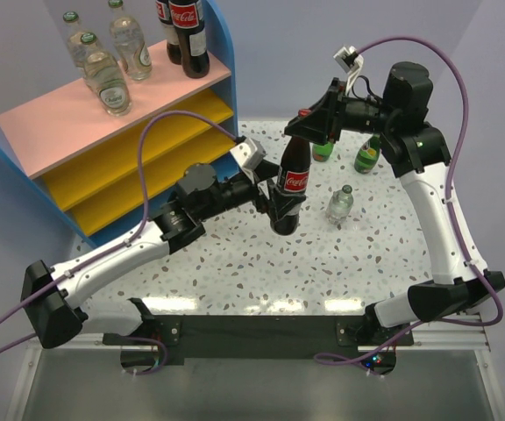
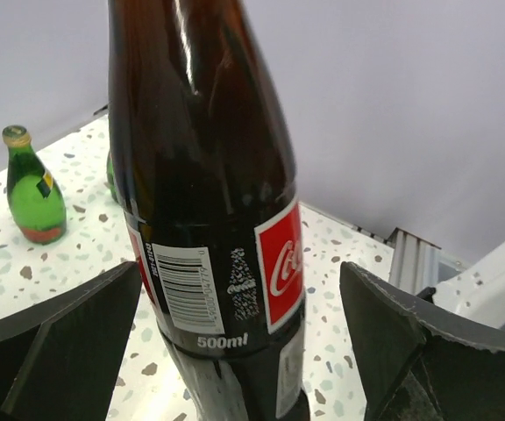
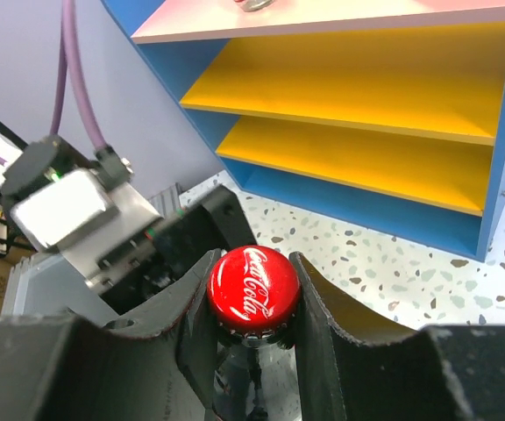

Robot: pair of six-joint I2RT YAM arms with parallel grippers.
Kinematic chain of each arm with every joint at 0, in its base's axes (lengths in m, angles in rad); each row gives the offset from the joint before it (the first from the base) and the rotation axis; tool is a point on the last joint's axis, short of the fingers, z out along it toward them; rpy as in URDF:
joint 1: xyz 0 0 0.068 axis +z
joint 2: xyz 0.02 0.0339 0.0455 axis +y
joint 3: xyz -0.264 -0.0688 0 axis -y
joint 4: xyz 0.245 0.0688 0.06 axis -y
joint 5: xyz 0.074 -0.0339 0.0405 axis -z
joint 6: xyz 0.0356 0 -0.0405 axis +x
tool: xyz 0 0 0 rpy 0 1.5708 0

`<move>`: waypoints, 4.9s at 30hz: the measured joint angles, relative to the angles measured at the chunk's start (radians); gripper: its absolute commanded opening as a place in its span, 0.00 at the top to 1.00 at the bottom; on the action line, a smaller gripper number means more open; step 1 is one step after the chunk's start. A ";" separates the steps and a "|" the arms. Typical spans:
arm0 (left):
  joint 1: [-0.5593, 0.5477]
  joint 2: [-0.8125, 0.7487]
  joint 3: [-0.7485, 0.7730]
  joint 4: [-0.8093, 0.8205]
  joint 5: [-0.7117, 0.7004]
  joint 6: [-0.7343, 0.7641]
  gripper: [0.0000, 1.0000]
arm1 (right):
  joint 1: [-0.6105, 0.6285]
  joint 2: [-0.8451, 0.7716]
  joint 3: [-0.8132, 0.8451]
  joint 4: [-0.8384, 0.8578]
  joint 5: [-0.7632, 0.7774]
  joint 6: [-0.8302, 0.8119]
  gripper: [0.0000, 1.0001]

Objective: Place and organize the beverage onto the shelf
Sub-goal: Adjust the drink, then place the drink on the shelf.

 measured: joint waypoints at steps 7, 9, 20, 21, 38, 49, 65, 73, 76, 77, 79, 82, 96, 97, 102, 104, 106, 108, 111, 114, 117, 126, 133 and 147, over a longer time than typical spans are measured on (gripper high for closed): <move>-0.053 0.077 0.017 -0.024 -0.153 0.057 0.03 | -0.006 0.000 0.000 0.006 0.000 0.013 1.00; -0.060 0.085 0.019 -0.023 -0.175 0.068 0.10 | -0.009 0.000 0.000 0.006 0.000 0.014 1.00; -0.072 0.113 0.051 -0.023 -0.199 0.071 1.00 | -0.021 0.000 0.000 0.016 0.017 0.011 1.00; -0.072 0.113 0.051 -0.023 -0.200 0.071 1.00 | -0.021 0.000 0.000 0.017 0.017 0.011 1.00; -0.074 0.060 -0.054 -0.194 -0.264 0.138 1.00 | -0.024 -0.086 -0.018 0.098 -0.014 0.043 0.22; -0.074 -0.101 -0.069 -0.287 -0.373 0.211 1.00 | -0.079 -0.106 -0.018 0.076 -0.010 0.005 0.21; -0.037 -0.087 0.383 -0.443 -0.673 0.435 1.00 | -0.230 -0.171 -0.126 -0.040 0.102 -0.119 0.20; 0.050 -0.012 0.534 -0.415 -0.726 0.501 1.00 | -0.248 -0.171 -0.163 -0.070 0.129 -0.166 0.20; 0.108 0.025 0.577 -0.412 -0.719 0.501 1.00 | -0.253 -0.171 -0.171 -0.072 0.130 -0.177 0.19; 0.121 0.035 0.589 -0.412 -0.718 0.501 1.00 | -0.254 -0.171 -0.175 -0.074 0.130 -0.181 0.19; 0.148 0.064 0.621 -0.409 -0.720 0.503 1.00 | -0.259 -0.171 -0.180 -0.078 0.130 -0.188 0.19; 0.172 0.101 0.670 -0.403 -0.719 0.511 1.00 | -0.266 -0.171 -0.191 -0.079 0.130 -0.196 0.19; 0.358 0.194 0.796 -0.373 -0.662 0.459 1.00 | -0.295 -0.171 -0.212 -0.093 0.129 -0.216 0.19; 0.370 0.199 0.802 -0.372 -0.657 0.454 1.00 | -0.301 -0.170 -0.212 -0.093 0.129 -0.217 0.19; 0.419 0.212 0.806 -0.372 -0.626 0.426 1.00 | -0.313 -0.170 -0.214 -0.095 0.128 -0.219 0.19; 0.438 0.219 0.808 -0.372 -0.611 0.416 1.00 | -0.314 -0.170 -0.214 -0.096 0.127 -0.219 0.19; 0.454 0.225 0.808 -0.372 -0.601 0.408 1.00 | -0.314 -0.169 -0.214 -0.096 0.126 -0.219 0.19; 0.471 0.231 0.809 -0.372 -0.591 0.405 1.00 | -0.315 -0.167 -0.214 -0.096 0.124 -0.219 0.19; 0.494 0.242 0.809 -0.372 -0.577 0.390 1.00 | -0.319 -0.163 -0.214 -0.097 0.122 -0.219 0.19; 0.513 0.254 0.810 -0.372 -0.561 0.381 1.00 | -0.321 -0.157 -0.214 -0.097 0.122 -0.219 0.19; 0.526 0.267 0.813 -0.371 -0.546 0.374 1.00 | -0.323 -0.157 -0.214 -0.100 0.122 -0.219 0.19; 0.544 0.298 0.816 -0.364 -0.502 0.364 1.00 | -0.332 -0.156 -0.214 -0.100 0.121 -0.219 0.19; 0.560 0.317 0.816 -0.337 -0.477 0.363 1.00 | -0.339 -0.148 -0.214 -0.100 0.121 -0.219 0.19; 0.606 0.319 0.775 -0.239 -0.429 0.357 1.00 | -0.354 -0.128 -0.214 -0.099 0.116 -0.218 0.19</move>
